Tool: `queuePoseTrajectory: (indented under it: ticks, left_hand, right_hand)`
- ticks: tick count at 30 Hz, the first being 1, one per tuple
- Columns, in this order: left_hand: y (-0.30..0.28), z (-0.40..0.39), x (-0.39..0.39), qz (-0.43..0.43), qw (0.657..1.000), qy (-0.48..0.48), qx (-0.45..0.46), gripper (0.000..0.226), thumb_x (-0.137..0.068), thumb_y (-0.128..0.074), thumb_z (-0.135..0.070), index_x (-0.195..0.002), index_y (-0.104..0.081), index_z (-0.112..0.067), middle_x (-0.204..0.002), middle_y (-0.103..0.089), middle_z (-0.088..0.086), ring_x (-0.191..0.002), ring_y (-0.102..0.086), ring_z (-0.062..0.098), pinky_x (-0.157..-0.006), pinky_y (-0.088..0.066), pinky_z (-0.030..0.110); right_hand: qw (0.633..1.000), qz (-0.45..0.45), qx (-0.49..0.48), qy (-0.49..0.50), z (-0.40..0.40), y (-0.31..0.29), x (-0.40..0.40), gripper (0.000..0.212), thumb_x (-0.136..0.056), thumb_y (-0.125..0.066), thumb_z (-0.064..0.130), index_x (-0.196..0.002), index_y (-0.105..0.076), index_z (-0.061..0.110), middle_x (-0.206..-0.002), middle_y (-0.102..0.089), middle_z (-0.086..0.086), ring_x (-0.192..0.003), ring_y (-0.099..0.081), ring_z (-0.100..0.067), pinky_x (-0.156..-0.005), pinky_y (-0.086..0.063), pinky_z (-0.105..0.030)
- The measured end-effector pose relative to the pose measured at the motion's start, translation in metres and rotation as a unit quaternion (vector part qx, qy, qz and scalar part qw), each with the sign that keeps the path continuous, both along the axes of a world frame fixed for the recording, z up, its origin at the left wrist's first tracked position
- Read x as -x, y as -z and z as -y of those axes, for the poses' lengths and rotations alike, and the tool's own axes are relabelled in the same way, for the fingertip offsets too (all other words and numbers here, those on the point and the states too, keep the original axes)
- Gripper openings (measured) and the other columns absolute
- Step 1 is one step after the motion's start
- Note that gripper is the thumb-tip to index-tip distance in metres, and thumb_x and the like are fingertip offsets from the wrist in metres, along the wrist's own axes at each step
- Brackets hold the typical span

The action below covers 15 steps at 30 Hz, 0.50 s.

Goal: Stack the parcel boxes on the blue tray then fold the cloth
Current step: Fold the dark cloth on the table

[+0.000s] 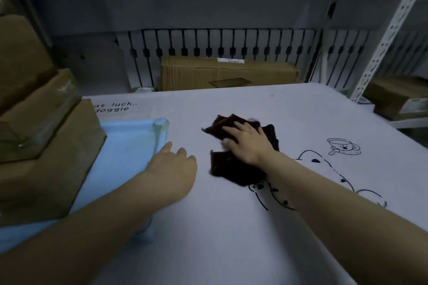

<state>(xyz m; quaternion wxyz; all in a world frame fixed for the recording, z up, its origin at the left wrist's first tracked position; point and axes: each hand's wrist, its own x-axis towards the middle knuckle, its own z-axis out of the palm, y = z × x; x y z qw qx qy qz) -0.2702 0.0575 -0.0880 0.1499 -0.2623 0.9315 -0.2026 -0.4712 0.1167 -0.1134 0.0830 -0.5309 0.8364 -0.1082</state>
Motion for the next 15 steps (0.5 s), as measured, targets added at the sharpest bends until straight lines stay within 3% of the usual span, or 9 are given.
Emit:
queuePoseTrajectory:
  ticks: [4,7,9,12,15]
  left_hand:
    - [0.010,-0.017,-0.011,-0.069,0.998,-0.014,0.000,0.033,-0.094,-0.034,-0.018,-0.122,-0.050,-0.021,-0.124,-0.058,0.004,-0.117,-0.055,0.022,-0.119,-0.008,0.043]
    - [0.016,-0.037,-0.015,-0.090,0.996,-0.027,-0.001,0.033,-0.095,-0.033,-0.020,-0.123,-0.050,-0.020,-0.127,-0.056,0.002,-0.122,-0.050,0.020,-0.120,-0.010,0.041]
    - [0.015,-0.046,-0.011,-0.106,0.994,-0.034,-0.007,0.027,-0.094,-0.034,-0.019,-0.113,-0.052,-0.021,-0.122,-0.056,0.000,-0.119,-0.050,0.019,-0.118,-0.015,0.038]
    - [0.014,-0.051,-0.006,-0.130,0.987,-0.056,-0.076,0.019,-0.089,-0.036,-0.024,-0.098,-0.052,-0.021,-0.117,-0.058,-0.002,-0.106,-0.056,0.022,-0.102,-0.042,0.037]
    - [0.008,-0.054,-0.005,-0.116,0.984,-0.066,-0.117,0.020,-0.091,-0.038,-0.033,-0.099,-0.053,-0.021,-0.120,-0.056,-0.004,-0.106,-0.058,0.022,-0.088,-0.048,0.034]
  right_hand:
    - [0.995,-0.002,0.009,-0.103,-0.043,0.001,-0.052,0.068,-0.093,-0.038,0.069,-0.153,-0.028,0.039,-0.166,-0.014,0.003,-0.153,-0.009,-0.021,-0.123,-0.002,-0.044]
    - [0.977,-0.007,0.038,-0.211,-0.100,0.006,-0.060,0.056,-0.097,-0.050,0.050,-0.150,-0.035,0.037,-0.163,-0.024,0.003,-0.151,-0.015,-0.017,-0.123,-0.006,-0.037]
    - [0.975,0.021,0.046,-0.219,-0.127,0.005,-0.029,0.050,-0.099,-0.053,0.038,-0.148,-0.042,0.032,-0.161,-0.030,0.001,-0.150,-0.020,-0.015,-0.122,-0.011,-0.036]
    - [0.992,0.025,0.078,-0.091,-0.156,0.007,0.046,0.046,-0.100,-0.053,0.032,-0.145,-0.048,0.025,-0.157,-0.038,-0.007,-0.147,-0.030,-0.021,-0.120,-0.021,-0.036]
    - [0.991,-0.031,0.064,0.115,-0.183,0.009,0.121,0.049,-0.100,-0.048,0.040,-0.146,-0.045,0.026,-0.159,-0.033,-0.009,-0.146,-0.031,-0.026,-0.118,-0.026,-0.040]
